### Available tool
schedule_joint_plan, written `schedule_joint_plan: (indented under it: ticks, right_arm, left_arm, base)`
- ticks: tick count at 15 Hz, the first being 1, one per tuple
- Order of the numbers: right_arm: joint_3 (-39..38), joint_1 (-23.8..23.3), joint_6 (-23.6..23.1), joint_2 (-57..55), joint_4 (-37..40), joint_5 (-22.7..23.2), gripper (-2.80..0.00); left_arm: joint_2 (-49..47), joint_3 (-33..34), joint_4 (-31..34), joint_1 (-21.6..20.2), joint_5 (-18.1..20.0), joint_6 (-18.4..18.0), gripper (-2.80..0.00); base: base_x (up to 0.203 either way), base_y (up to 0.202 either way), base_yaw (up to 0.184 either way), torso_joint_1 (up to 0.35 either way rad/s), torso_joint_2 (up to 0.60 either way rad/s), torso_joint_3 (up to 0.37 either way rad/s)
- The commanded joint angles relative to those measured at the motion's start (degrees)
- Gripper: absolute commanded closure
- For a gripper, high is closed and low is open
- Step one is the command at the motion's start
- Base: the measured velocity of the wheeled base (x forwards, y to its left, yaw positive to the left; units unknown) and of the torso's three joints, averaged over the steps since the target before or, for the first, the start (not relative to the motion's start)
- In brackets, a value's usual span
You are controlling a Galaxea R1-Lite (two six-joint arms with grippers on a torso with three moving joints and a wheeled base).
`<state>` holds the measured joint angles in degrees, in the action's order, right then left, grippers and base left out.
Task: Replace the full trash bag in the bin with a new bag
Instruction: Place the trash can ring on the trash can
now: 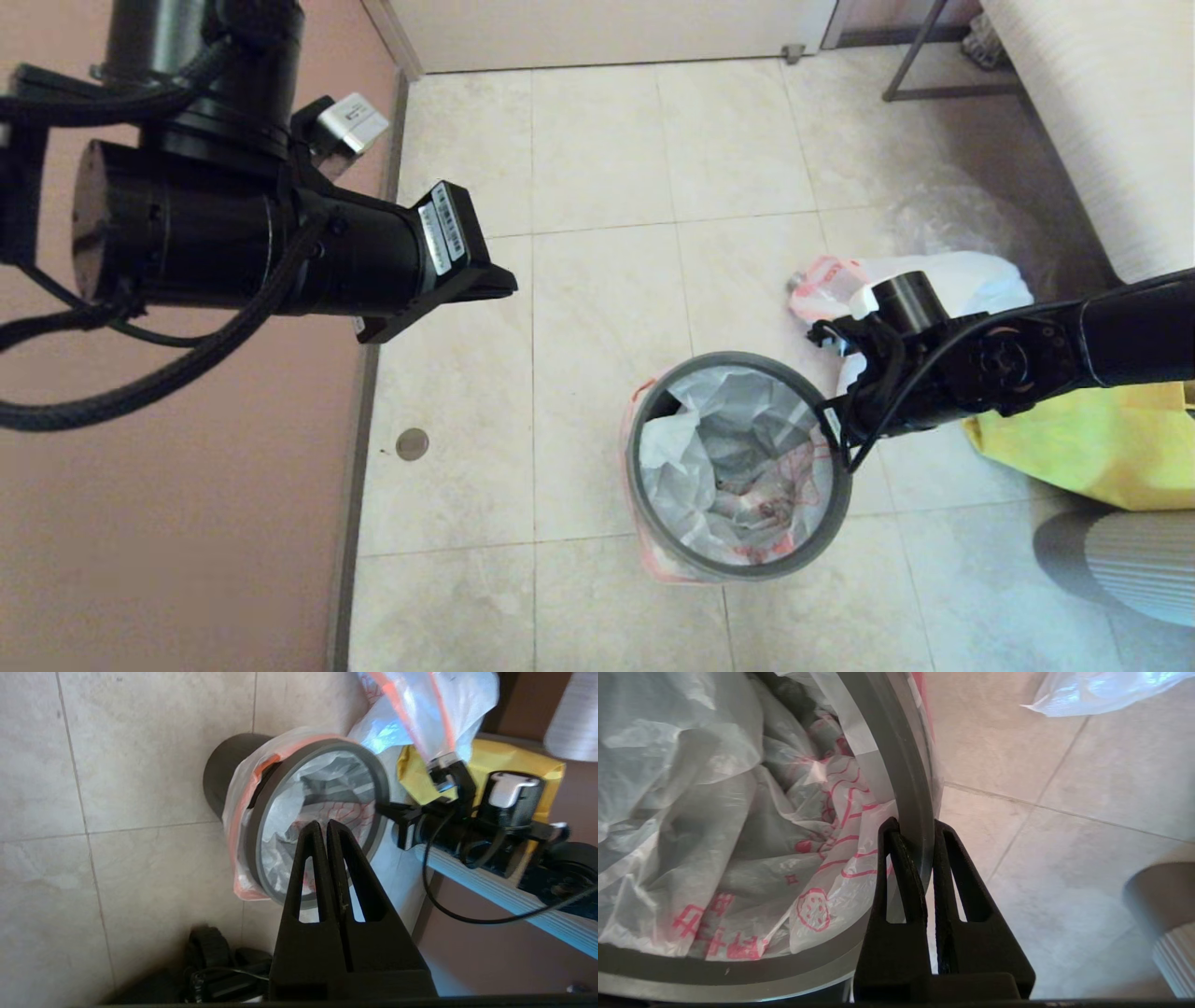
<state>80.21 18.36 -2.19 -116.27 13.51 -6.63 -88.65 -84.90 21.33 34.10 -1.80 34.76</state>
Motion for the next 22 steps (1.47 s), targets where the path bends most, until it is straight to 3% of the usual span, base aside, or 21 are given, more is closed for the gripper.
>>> schedule_joint_plan:
  ticks: [1,3,4,12,13,15,16,18,19,22]
  right_arm:
    - [0.1,0.3,-0.1,-1.0,0.0,-0.3,0.0]
    - [0.0,0.4,-0.3,-1.2,-0.1,-0.3,0.0]
    - [-0.1,0.7,-0.3,-1.1,-1.1,-0.3,-2.8]
    - [-11.6,1.0,0.3,14.1,-4.4,1.5,-2.8]
    - [-13.9,0.3,0.3,16.9,-4.4,4.0,-2.8]
    - [-18.4,-1.9,0.1,21.2,-4.9,14.5,-2.8]
    - [-19.7,-3.6,-0.2,22.0,-5.4,22.8,0.0]
    - [-21.3,-8.3,-1.5,20.6,-7.9,37.2,0.0]
    - [-21.4,-9.6,-2.0,17.9,-8.9,40.6,0.0]
    - [-20.8,-11.4,-5.8,9.4,-9.9,47.0,0.0]
  left_arm:
    - [-1.1,0.0,0.1,0.1,0.0,0.2,0.0]
    - [-0.8,0.0,0.1,0.3,0.0,0.2,0.0]
    - [-0.9,0.0,0.1,0.3,0.0,0.2,0.0]
    - [-3.9,1.7,0.2,1.5,0.2,-1.5,0.0]
    - [-5.4,1.8,0.2,1.5,0.6,-1.9,0.0]
    - [-8.3,2.3,0.1,1.2,5.1,-2.1,0.0]
    - [-9.7,3.0,-0.2,0.5,10.9,-2.5,0.0]
    - [-13.1,4.7,-1.1,-2.7,24.2,-5.5,0.0]
    - [-15.2,6.0,-2.7,-4.0,28.2,-6.7,0.0]
    - [-21.0,11.7,-14.7,-4.8,32.0,-8.5,0.0]
  base:
    - [0.0,0.0,0.0,0.0,0.0,0.0]
    - [0.0,0.0,0.0,0.0,0.0,0.0]
    - [0.0,0.0,0.0,0.0,0.0,0.0]
    - [0.0,0.0,0.0,0.0,0.0,0.0]
    - [0.0,0.0,0.0,0.0,0.0,0.0]
    - [0.0,0.0,0.0,0.0,0.0,0.0]
    - [0.0,0.0,0.0,0.0,0.0,0.0]
    - [0.0,0.0,0.0,0.0,0.0,0.0]
    - [0.0,0.0,0.0,0.0,0.0,0.0]
    - [0.0,0.0,0.0,0.0,0.0,0.0]
